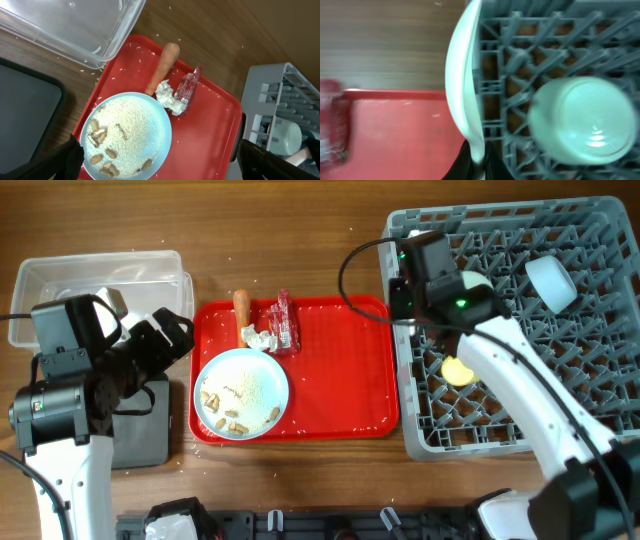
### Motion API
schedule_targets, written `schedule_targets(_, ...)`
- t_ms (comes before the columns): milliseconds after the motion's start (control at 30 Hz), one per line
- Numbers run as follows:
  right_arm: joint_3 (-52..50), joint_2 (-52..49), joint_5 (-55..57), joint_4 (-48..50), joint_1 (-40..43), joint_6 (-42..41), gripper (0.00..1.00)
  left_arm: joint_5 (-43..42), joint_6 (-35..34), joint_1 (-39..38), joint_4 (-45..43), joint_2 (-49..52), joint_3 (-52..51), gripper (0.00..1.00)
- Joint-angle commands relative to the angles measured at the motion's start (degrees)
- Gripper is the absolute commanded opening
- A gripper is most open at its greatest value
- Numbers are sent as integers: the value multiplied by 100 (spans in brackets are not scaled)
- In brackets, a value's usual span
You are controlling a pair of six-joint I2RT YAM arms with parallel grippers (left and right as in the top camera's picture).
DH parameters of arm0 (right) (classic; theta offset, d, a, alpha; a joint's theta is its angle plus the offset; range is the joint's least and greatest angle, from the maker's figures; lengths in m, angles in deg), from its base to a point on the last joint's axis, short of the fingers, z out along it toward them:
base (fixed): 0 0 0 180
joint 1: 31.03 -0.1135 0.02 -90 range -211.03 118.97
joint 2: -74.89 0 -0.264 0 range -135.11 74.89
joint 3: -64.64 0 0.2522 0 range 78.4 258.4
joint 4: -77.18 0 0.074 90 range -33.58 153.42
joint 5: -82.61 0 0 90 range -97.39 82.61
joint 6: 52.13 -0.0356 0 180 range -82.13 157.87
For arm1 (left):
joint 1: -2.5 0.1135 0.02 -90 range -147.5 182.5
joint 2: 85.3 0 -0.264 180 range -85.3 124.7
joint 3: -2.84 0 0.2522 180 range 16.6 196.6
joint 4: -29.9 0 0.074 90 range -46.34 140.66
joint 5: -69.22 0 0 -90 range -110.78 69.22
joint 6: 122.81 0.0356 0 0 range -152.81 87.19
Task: Sort waste into correct bins and load items into the dishwasher rack
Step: 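Drop the white spoon into the dish rack with the right gripper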
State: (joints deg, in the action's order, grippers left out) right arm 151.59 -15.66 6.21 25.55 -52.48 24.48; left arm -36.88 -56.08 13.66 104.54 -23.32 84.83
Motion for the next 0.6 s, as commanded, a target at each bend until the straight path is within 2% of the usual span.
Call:
schedule_targets(0, -144, -586, 238, 33, 186, 459, 4, 57, -35, 33, -13, 7, 83, 100)
schedule_targets(67, -142, -710, -63, 2, 192, 466, 5, 57, -35, 33, -13, 7, 83, 100)
schedule_targets(100, -116, -675, -328, -63, 179, 496, 29, 57, -35, 33, -13, 7, 83, 100)
schedule_targets(133, -44, -588, -527, -175, 177, 525, 44, 57, -33, 33, -13, 7, 83, 100)
schedule_targets(267, 302, -22, -955, -601, 175, 380, 53, 57, -35, 33, -13, 7, 83, 100)
schedule_targets(367, 485, 850, -1919, -868, 175, 581, 59, 57, -35, 33, -13, 7, 83, 100)
schedule_targets(400, 494, 1145, -2256, -922, 175, 581, 66, 57, -35, 33, -13, 7, 83, 100)
schedule_targets(433, 494, 1530, -2688, -970, 175, 566, 100, 57, -35, 33, -13, 7, 83, 100)
schedule_targets(567, 492, 2610, -3620, -1141, 177, 540, 100, 57, -33, 33, -13, 7, 83, 100)
